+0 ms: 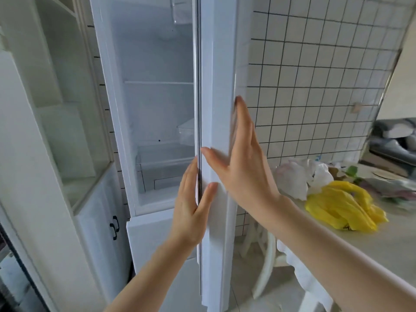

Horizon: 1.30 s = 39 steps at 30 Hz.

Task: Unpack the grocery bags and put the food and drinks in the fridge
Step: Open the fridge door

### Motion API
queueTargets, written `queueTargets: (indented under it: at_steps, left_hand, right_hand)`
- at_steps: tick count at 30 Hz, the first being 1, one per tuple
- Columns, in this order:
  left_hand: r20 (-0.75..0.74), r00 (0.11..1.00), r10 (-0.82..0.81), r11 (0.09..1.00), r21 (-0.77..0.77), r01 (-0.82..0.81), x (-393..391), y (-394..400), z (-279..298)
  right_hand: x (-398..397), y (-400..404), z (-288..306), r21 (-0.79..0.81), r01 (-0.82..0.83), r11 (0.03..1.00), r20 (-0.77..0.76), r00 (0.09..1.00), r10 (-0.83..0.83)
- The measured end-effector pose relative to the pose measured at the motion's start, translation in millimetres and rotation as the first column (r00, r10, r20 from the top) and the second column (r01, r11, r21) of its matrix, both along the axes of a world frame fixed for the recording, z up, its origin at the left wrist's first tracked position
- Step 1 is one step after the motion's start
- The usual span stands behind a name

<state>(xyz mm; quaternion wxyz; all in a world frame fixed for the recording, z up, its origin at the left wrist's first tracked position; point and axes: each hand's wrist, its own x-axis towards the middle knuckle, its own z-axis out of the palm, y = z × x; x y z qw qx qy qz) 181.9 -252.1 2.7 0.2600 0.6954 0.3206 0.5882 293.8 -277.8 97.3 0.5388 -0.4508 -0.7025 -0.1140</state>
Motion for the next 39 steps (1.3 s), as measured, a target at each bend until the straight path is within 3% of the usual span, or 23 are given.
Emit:
queueTargets:
  at_steps: [8, 12, 21, 32, 39]
  left_hand:
    - [-0.044, 0.986, 0.162, 0.984, 0.085, -0.158, 111.8, -37.2, -5.0]
    - [-0.111, 0.968, 0.224, 0.965, 0.162, -0.205, 166.5, -43.3, -10.2]
    - [-0.183, 0.933, 0.310, 0.934, 0.245, -0.262, 267.7, -39.9, -25.4]
    - [-0.355, 0.875, 0.329, 0.936, 0.242, -0.254, 354.2, -10.3, -66.5]
    - [-0.312, 0.894, 0.323, 0.936, 0.249, -0.251, 420.0, 18.9, -87.2]
  right_hand:
    - [112.6, -25.4, -5.6, -0.043, -0.197, 0.979, -0.128, 0.973, 0.191]
    - [169.2, -35.4, -16.7, -0.015, -0.149, 0.989, -0.151, 0.978, 0.145]
    - [270.6, -39.7, -70.1, -0.156, -0.074, 0.985, -0.204, 0.978, 0.041]
    - [379.6, -7.2, -117.2, -0.209, -0.010, 0.978, -0.239, 0.970, -0.041]
    - [441.7, 22.3, -151.2, -0.282, -0.035, 0.959, -0.267, 0.963, -0.043]
